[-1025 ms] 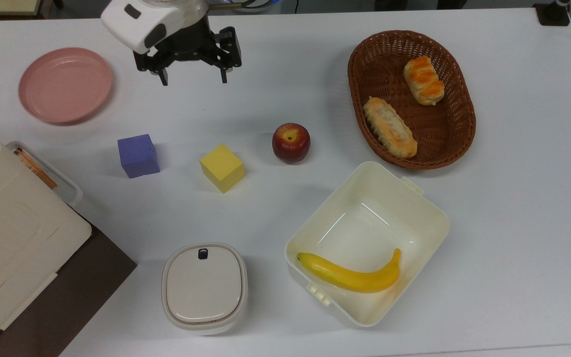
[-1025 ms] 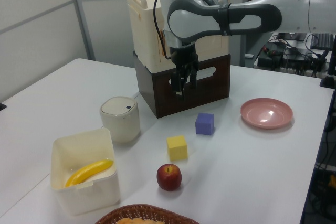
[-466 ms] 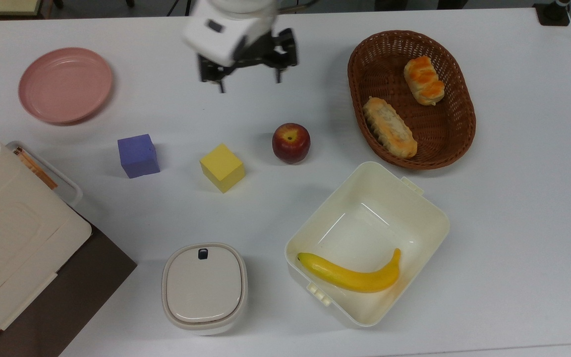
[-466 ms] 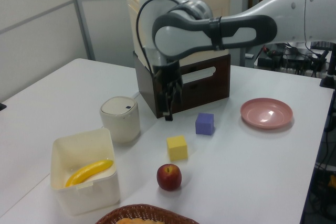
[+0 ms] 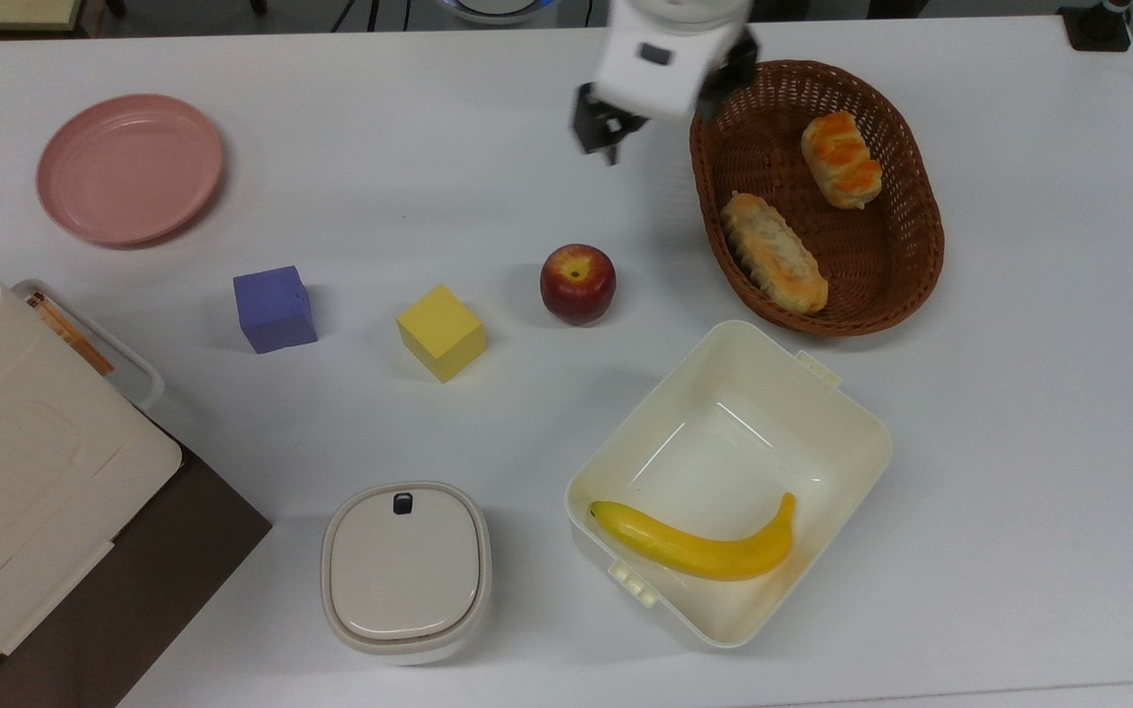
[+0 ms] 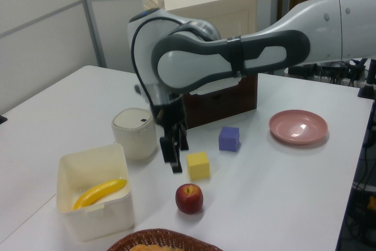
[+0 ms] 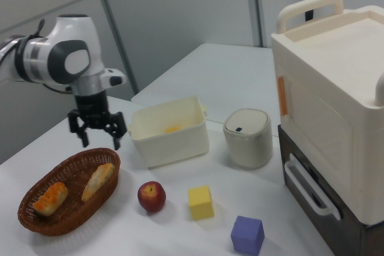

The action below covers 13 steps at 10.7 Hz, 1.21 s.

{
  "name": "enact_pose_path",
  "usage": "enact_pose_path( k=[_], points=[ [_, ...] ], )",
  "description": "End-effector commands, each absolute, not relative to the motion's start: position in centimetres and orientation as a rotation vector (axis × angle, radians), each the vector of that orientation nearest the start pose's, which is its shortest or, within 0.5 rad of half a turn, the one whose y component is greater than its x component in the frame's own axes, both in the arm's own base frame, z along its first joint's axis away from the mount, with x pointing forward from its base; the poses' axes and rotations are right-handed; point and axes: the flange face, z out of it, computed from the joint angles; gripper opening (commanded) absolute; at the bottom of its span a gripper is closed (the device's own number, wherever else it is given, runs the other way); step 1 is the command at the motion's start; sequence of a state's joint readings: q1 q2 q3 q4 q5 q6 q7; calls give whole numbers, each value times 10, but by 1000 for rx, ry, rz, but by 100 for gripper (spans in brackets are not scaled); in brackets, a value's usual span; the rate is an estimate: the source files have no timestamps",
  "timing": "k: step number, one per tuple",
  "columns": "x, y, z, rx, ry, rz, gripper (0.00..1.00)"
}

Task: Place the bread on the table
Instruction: 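Reach over the basket and lower the gripper onto the round bread roll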

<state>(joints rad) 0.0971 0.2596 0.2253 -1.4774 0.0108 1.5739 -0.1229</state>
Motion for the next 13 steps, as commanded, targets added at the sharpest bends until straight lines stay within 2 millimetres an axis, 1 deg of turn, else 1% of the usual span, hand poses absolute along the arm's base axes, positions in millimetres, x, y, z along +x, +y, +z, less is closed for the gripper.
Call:
enact_pose_path(
  k=[1, 4, 6, 7, 9, 11, 13],
  points=[
    [562, 251, 497, -2962, -783, 366, 100],
    [539, 315, 467, -2980, -806, 434, 100],
    [526, 348, 441, -2996, -796, 499, 100],
    [518, 364, 425, -3001, -804, 536, 100],
    [511, 389, 395, -3013, -787, 556, 100],
    [509, 406, 363, -3031, -740, 548, 100],
    [508, 413, 342, -3031, -740, 544, 100]
  ],
)
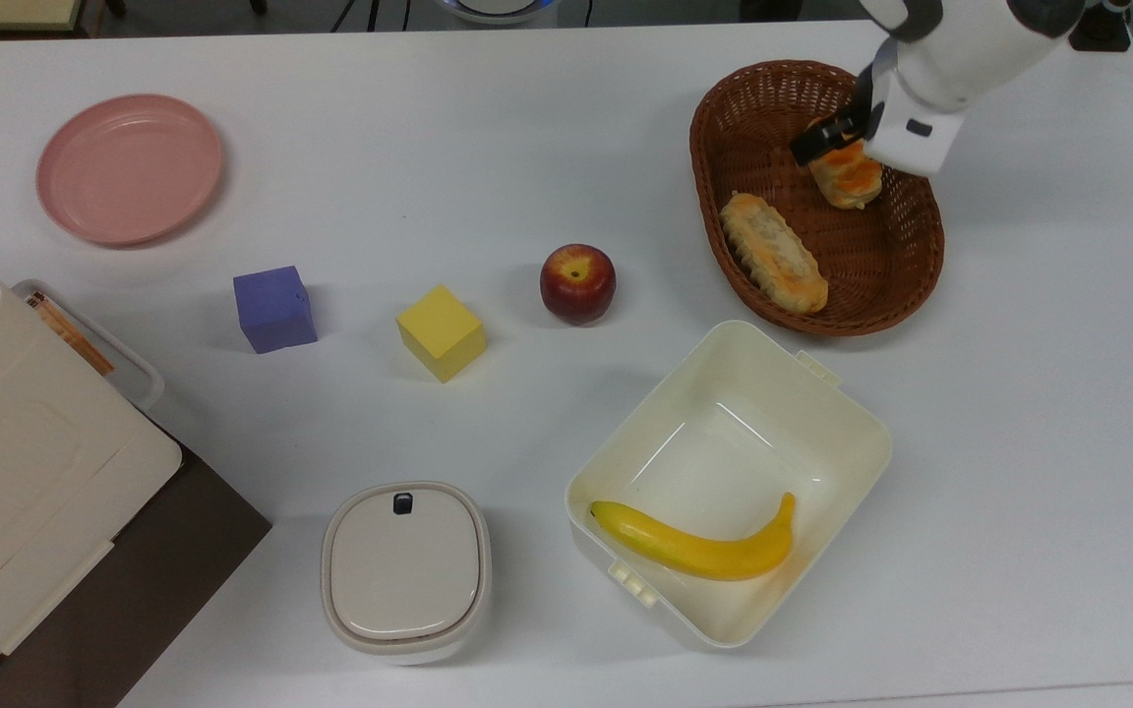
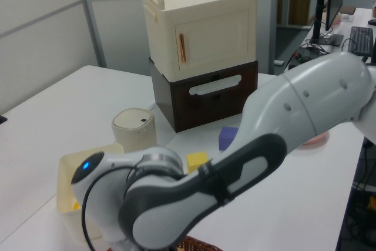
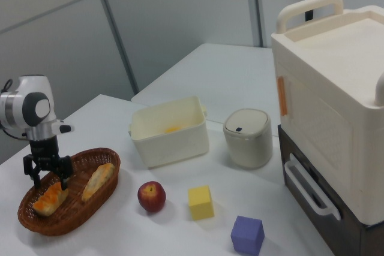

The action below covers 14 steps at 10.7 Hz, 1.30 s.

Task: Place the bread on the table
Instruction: 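Close the gripper on the round bread roll and lift it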

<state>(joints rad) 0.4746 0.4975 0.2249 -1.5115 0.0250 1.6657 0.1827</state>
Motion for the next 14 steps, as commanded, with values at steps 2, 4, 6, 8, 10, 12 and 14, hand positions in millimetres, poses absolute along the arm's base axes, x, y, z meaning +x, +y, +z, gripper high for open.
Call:
enact_pose_path(
  k=[2, 4, 6, 8, 10, 12, 14],
  points=[
    [505, 419, 328, -3029, -747, 552, 100],
    [505, 419, 321, -3040, -756, 565, 60],
    [511, 411, 328, -3049, -737, 557, 0],
    [514, 407, 336, -3054, -730, 555, 0],
    [516, 398, 348, -3060, -712, 573, 0],
    [518, 386, 384, -3055, -703, 542, 0],
    [527, 354, 421, -3057, -672, 523, 0]
  ],
)
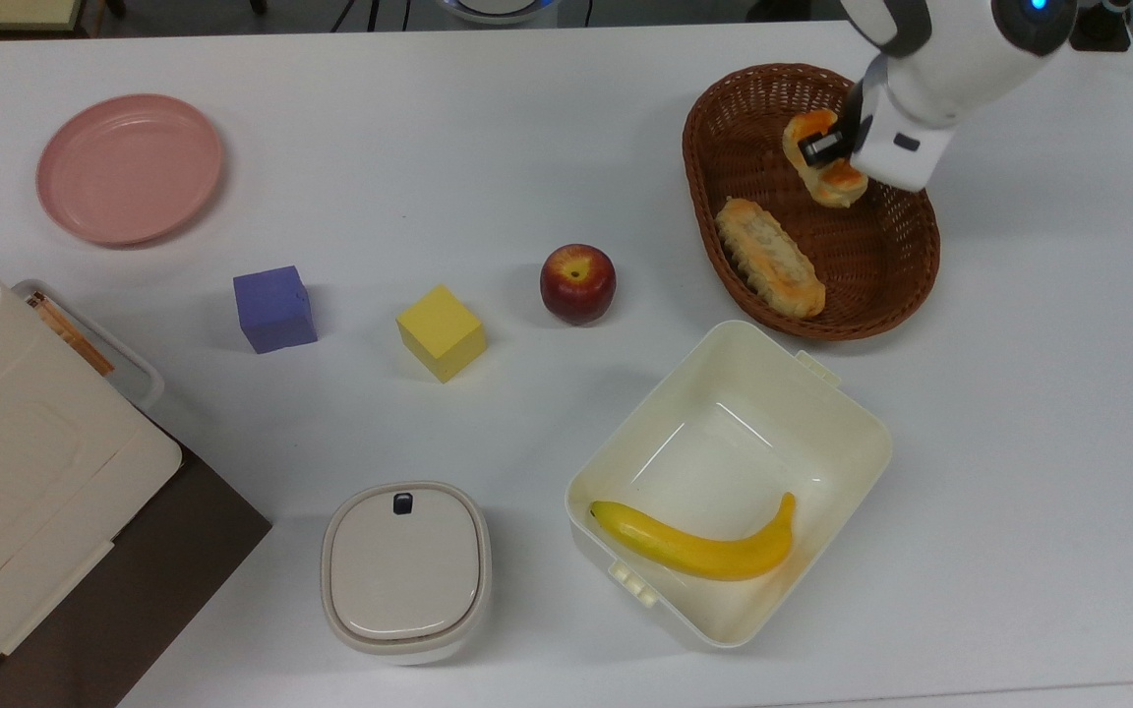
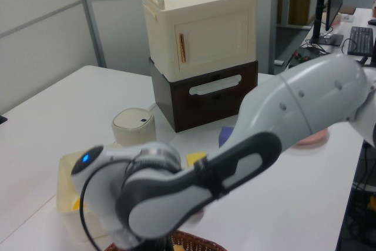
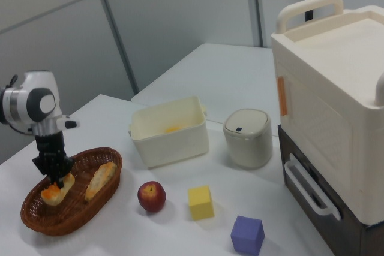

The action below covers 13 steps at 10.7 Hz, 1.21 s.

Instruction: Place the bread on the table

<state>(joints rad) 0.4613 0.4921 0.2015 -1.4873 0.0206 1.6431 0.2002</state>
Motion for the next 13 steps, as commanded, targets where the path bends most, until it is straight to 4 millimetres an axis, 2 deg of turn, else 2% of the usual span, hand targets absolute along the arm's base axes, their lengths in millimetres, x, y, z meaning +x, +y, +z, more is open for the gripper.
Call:
enact_pose_path(
  k=[1, 3, 5, 7, 10, 11, 12, 13],
  points=[
    [534, 332, 441, -3062, -668, 513, 0],
    [553, 276, 467, -3067, -617, 491, 0],
    [583, 209, 480, -3119, -523, 438, 0],
    [603, 144, 487, -3120, -457, 417, 0],
    [618, 66, 487, -3148, -418, 408, 0],
    [620, 48, 487, -3143, -417, 410, 1],
    [621, 31, 487, -3141, -416, 412, 48],
    [622, 21, 486, -3143, -402, 410, 99]
  ],
)
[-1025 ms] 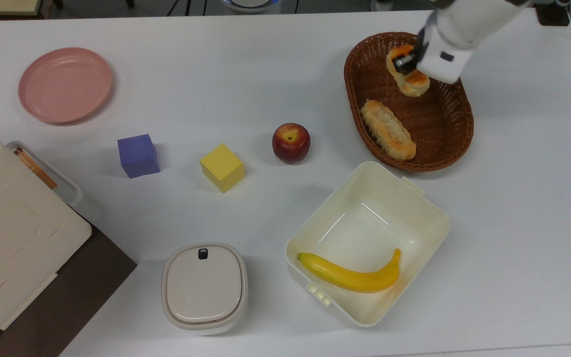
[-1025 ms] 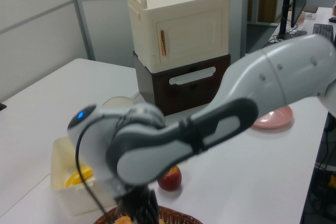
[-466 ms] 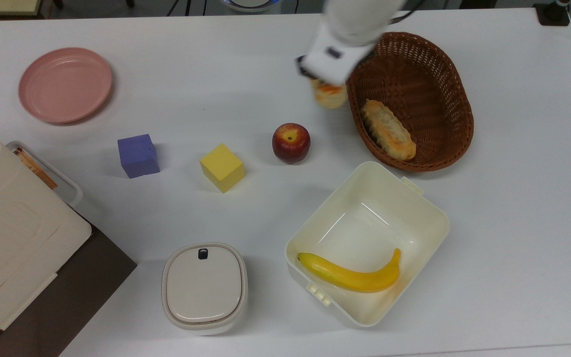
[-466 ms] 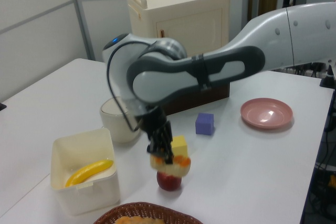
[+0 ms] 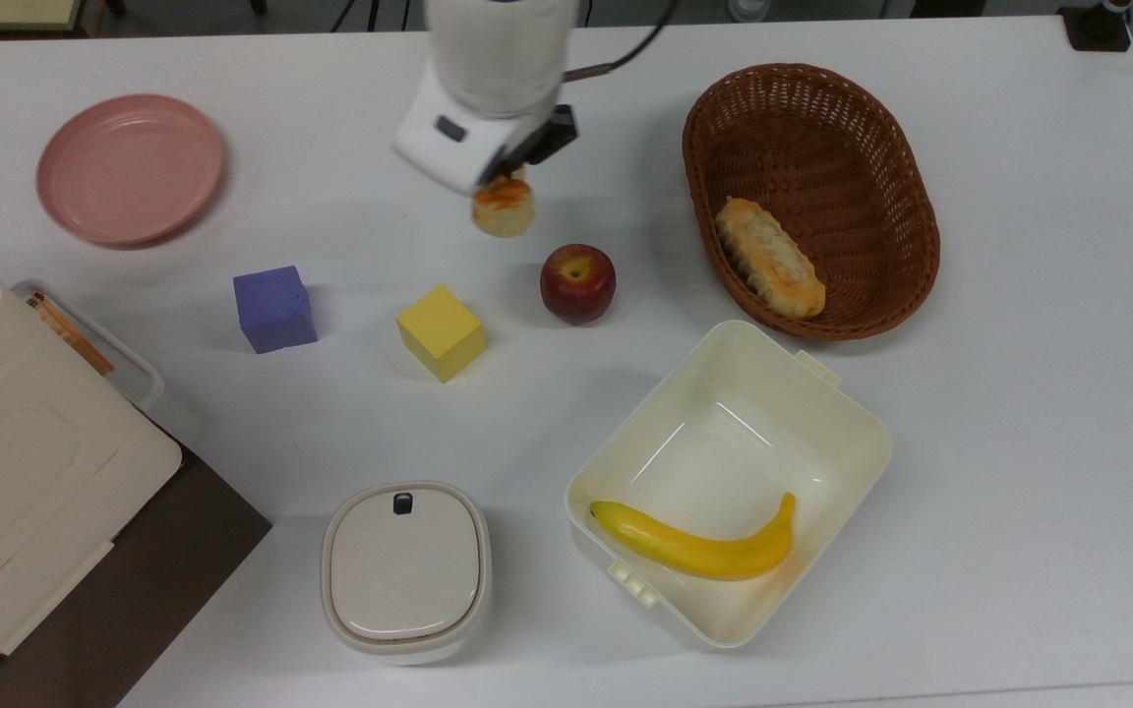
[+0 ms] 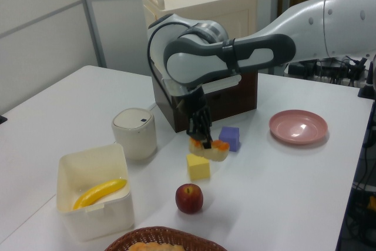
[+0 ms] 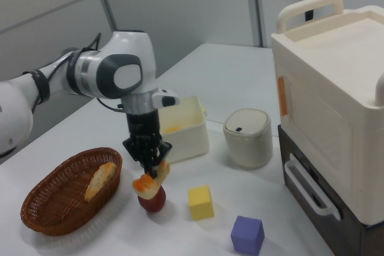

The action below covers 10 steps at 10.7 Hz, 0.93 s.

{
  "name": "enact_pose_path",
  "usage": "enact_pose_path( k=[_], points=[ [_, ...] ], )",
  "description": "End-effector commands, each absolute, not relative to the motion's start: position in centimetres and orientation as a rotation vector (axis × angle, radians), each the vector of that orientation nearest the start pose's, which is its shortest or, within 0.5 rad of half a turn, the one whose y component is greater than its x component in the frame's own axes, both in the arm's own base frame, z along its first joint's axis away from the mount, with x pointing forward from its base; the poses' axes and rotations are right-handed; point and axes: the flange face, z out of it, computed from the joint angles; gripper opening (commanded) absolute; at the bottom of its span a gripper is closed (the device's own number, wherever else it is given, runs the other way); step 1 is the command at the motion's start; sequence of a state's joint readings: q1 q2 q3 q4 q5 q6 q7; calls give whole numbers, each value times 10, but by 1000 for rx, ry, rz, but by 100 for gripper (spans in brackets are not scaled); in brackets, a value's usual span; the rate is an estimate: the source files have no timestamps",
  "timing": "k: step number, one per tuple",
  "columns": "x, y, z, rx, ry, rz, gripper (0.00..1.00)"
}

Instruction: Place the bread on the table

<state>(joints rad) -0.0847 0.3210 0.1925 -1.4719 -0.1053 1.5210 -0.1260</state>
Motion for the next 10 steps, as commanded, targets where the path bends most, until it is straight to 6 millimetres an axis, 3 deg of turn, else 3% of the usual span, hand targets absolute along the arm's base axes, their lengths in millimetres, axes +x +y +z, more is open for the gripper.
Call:
enact_pose_path(
  k=[1, 7, 10],
  points=[
    [625, 13, 494, -3149, -383, 382, 100],
    [620, -43, 540, -3182, -232, 248, 100],
    [621, -54, 552, -3190, -191, 198, 100]
  ],
)
